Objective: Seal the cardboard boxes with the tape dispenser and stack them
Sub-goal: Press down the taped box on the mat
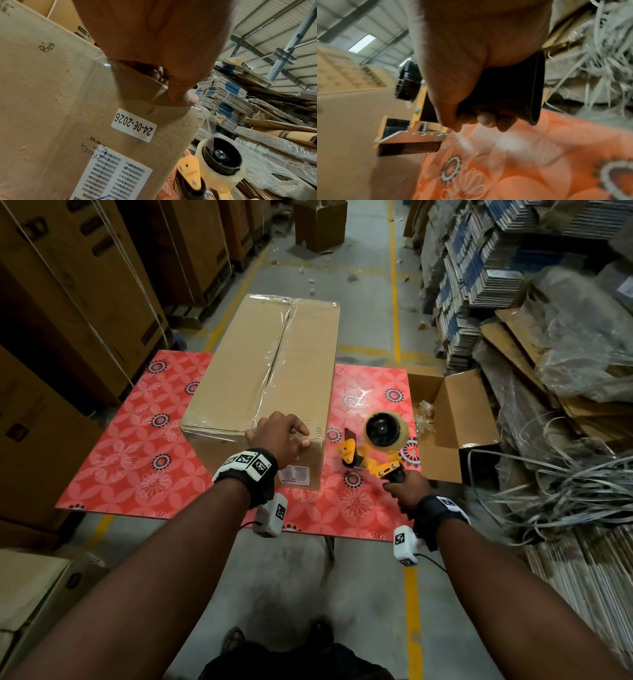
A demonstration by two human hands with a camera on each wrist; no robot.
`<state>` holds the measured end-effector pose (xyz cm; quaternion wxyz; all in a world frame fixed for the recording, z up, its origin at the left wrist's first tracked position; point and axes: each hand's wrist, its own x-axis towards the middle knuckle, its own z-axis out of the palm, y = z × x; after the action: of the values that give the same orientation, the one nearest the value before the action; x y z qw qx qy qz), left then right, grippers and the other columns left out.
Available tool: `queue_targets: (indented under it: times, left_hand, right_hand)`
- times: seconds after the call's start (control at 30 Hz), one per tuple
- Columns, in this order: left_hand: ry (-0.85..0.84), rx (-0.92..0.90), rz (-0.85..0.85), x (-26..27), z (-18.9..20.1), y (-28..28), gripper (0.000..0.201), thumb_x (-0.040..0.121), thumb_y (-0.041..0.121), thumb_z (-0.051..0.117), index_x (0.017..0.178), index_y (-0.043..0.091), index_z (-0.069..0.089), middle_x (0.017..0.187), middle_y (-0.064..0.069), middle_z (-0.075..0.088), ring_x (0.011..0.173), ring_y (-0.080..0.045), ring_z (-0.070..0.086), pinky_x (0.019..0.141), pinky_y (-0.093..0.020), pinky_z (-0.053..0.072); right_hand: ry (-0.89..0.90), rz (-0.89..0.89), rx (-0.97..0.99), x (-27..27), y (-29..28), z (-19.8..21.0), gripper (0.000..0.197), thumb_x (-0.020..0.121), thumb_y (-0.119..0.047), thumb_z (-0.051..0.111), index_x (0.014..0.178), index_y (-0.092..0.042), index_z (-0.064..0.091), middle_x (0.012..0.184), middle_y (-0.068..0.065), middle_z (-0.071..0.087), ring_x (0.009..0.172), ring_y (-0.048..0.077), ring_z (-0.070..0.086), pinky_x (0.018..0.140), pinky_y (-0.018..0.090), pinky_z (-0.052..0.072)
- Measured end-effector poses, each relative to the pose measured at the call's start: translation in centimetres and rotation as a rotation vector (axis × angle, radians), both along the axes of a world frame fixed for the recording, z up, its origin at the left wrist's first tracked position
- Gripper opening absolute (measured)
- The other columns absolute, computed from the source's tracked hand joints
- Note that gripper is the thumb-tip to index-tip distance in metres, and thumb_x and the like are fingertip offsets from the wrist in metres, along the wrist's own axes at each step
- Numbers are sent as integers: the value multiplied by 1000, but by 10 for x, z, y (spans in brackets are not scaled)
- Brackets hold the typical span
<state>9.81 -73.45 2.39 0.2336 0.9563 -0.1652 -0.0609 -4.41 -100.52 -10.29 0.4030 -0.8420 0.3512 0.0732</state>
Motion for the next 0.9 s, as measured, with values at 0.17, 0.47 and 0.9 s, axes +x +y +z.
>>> queue_targets:
  times: [0.17,0.47,0.9]
  left_hand:
    - [15,3,-8,0,2,0,14,76,40,74,81,41,60,96,16,51,106,-15,52,80,-35,24]
    - [41,4,-31,2,4,1,14,77,39,73,81,38,60,92,16,47,108,-16,50,88,-39,27]
    - [127,-98,-141,18,-3,5,14,75,40,74,78,44,61,89,15,54,91,-11,54,91,-37,43]
  right_hand:
    - [-9,-141,199,18,6,-17,26,84,-31,76,78,-10,61,71,12,66,55,26,61,57,34,49]
    - [54,-34,170,38,18,-18,51,102,-45,47,102,3,65,98,20,61,94,33,59,78,34,39]
    - [-489,148,501,55,111,77,47,104,-56,29,121,-23,58,125,-11,62,116,5,57,101,33,47]
